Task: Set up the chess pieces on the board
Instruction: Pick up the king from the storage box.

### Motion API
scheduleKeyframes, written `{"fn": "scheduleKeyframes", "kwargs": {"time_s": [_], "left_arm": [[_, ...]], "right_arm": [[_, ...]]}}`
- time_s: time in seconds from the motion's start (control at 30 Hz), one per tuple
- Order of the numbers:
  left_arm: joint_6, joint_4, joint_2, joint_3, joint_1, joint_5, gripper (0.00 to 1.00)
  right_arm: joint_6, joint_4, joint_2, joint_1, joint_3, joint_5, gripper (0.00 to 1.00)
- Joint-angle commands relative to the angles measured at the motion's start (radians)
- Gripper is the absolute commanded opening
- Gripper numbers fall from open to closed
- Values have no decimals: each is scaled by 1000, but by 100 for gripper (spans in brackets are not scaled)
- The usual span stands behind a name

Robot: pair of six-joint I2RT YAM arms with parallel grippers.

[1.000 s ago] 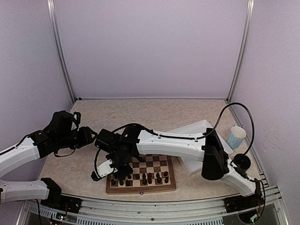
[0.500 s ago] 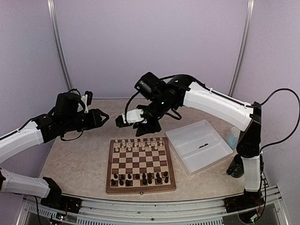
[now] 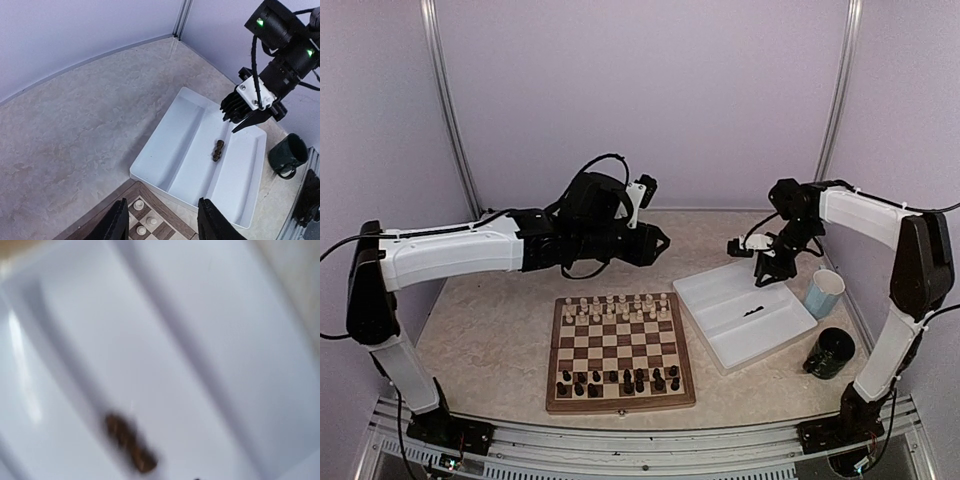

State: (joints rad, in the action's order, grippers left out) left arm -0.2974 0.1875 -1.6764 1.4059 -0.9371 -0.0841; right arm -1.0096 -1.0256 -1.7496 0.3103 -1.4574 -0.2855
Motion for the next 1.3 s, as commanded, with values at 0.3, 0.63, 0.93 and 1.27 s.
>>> {"fn": "scheduleKeyframes", "kwargs": {"time_s": [0.3,0.63,0.93,1.27], "left_arm": [[162,-52,-160,191,-12,-396,78],[177,-32,-210,222,-11,-299,78],[149,-21,-182,185,-6,-327,78],[94,30,-162,172,14,-358,78]], "right_arm": [[-281,17,-26,-73,249,177,29],[-405,-17,-16,-60,336,263,33],[-438,-6,-35,101,373,221,34],[-371,-62,-102,315,227,-51,36]]}}
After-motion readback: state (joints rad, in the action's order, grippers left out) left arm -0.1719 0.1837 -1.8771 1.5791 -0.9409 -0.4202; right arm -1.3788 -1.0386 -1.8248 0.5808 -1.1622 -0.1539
